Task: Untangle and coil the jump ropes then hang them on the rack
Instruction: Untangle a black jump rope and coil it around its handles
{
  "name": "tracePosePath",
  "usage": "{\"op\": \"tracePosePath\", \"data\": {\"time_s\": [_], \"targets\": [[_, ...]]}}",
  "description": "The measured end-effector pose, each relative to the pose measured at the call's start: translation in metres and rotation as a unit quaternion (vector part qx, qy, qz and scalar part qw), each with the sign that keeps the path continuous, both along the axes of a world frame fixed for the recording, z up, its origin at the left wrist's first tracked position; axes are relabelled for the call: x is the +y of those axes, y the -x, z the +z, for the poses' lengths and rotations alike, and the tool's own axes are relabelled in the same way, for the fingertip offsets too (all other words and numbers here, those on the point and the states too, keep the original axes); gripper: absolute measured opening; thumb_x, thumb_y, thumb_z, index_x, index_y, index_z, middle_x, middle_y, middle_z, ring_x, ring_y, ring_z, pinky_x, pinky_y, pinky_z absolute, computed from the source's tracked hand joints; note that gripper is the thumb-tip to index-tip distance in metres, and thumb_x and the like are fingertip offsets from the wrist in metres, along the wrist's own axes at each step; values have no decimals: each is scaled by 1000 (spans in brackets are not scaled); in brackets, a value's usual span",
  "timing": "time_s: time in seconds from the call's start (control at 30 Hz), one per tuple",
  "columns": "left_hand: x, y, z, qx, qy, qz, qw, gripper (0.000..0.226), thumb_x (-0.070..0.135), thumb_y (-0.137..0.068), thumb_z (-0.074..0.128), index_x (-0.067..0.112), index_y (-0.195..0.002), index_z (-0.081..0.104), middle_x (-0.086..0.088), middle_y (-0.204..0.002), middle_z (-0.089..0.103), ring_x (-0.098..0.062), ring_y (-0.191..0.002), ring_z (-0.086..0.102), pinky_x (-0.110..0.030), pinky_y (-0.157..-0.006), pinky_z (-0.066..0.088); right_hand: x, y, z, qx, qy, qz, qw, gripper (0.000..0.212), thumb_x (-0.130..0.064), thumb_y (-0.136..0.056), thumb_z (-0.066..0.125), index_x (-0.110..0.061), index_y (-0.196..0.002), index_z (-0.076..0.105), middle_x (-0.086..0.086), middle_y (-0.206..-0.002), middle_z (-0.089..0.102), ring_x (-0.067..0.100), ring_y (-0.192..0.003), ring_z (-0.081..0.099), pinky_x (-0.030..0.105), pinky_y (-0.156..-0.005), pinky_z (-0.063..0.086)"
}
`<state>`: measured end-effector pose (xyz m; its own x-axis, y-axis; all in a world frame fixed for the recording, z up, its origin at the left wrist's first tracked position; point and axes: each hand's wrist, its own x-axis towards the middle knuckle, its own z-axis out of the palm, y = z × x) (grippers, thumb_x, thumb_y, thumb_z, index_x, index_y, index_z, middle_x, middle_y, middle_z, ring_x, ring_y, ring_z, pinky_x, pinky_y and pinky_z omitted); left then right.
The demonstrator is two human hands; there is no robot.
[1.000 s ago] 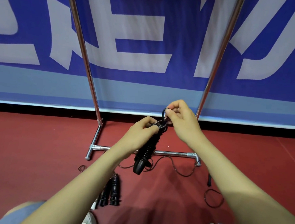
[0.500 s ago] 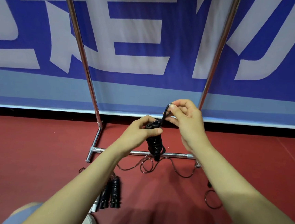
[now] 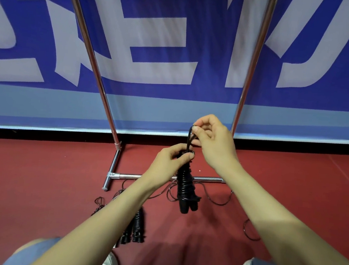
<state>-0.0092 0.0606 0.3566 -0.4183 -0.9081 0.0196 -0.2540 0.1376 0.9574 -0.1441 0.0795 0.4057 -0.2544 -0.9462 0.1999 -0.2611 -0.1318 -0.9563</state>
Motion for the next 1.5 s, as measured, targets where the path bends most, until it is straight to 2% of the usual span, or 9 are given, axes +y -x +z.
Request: {"op": "tracePosePath", "data": {"time_s": [0.2, 0.43, 0.57, 0.73, 0.93, 1.03, 1.17, 1.33, 1.5], "targets": [[-3, -1, -9, 11, -14, 10, 1000, 13, 11, -88, 64, 20, -97, 69, 6, -80, 64, -12, -74, 57, -30, -76, 48, -3, -5, -1, -41, -3, -27, 999, 25, -7, -94, 57, -25, -77, 56, -2, -78, 55, 6, -64, 61, 34, -66, 61], [6, -6, -26, -22, -13, -19, 999, 10, 26, -88, 61, 31, -96, 63, 8, -89, 58, -10, -82, 54, -28, -80, 47, -12, 3, -9, -100, -89, 12, 991, 19, 1, -92, 58, -14, -80, 59, 9, -79, 62, 14, -69, 65, 20, -59, 56], [5, -12, -30, -11, -55, -29, 998, 24, 20, -86, 71, 29, -107, 64, 14, -90, 59, -11, -79, 55, -26, -78, 50, -16, 13, -11, -170, -141, 37, 975, 14, 6, -92, 56, -7, -94, 58, 9, -79, 59, 15, -66, 62, 23, -60, 58], [-5, -6, -26, -53, -35, -19, 998, 24, 14, -86, 67, 35, -97, 63, 16, -82, 59, -9, -75, 55, -27, -73, 49, -26, 18, -17, -230, -140, -1, 963, 18, 6, -93, 54, -10, -85, 58, 10, -78, 59, 17, -66, 61, 25, -62, 58], [1, 4, -24, -110, -41, -53, 992, 30, 33, -74, 70, 31, -102, 59, 11, -84, 59, -24, -86, 64, -44, -80, 57, -37, 29, -29, -338, -168, -60, 924, 29, 14, -92, 47, -13, -80, 46, 8, -71, 54, 14, -55, 55, 35, -67, 56], [6, -5, -27, -94, -69, -40, 992, 35, 28, -79, 75, 34, -107, 55, 10, -90, 60, -21, -84, 64, -48, -84, 56, -33, 28, -39, -232, -157, -30, 959, 27, 10, -92, 53, -15, -86, 42, 9, -76, 57, 14, -60, 59, 31, -70, 58], [2, -29, -35, -63, -102, 57, 991, 72, 28, -71, 85, 21, -124, 38, 6, -93, 55, -13, -82, 57, -30, -84, 49, -31, 25, -55, -104, -133, 20, 985, 21, 3, -90, 60, -15, -90, 50, 9, -79, 63, 6, -59, 65, 21, -59, 57], [-15, -51, -75, -33, -177, 67, 981, 53, 21, -64, 89, 14, -101, 53, -2, -95, 61, -15, -81, 59, -25, -74, 52, -53, 2, -83, -49, -165, 49, 984, 22, 5, -90, 58, -14, -81, 54, 8, -75, 60, 7, -58, 63, 19, -55, 55], [-27, -68, -141, -5, -243, 116, 963, 58, 37, -56, 90, 16, -100, 61, -5, -95, 64, -21, -85, 64, -46, -86, 54, -91, -33, -137, 35, -183, 78, 979, 25, 1, -90, 61, -19, -76, 55, 8, -75, 59, 18, -68, 63, 26, -60, 58]]}}
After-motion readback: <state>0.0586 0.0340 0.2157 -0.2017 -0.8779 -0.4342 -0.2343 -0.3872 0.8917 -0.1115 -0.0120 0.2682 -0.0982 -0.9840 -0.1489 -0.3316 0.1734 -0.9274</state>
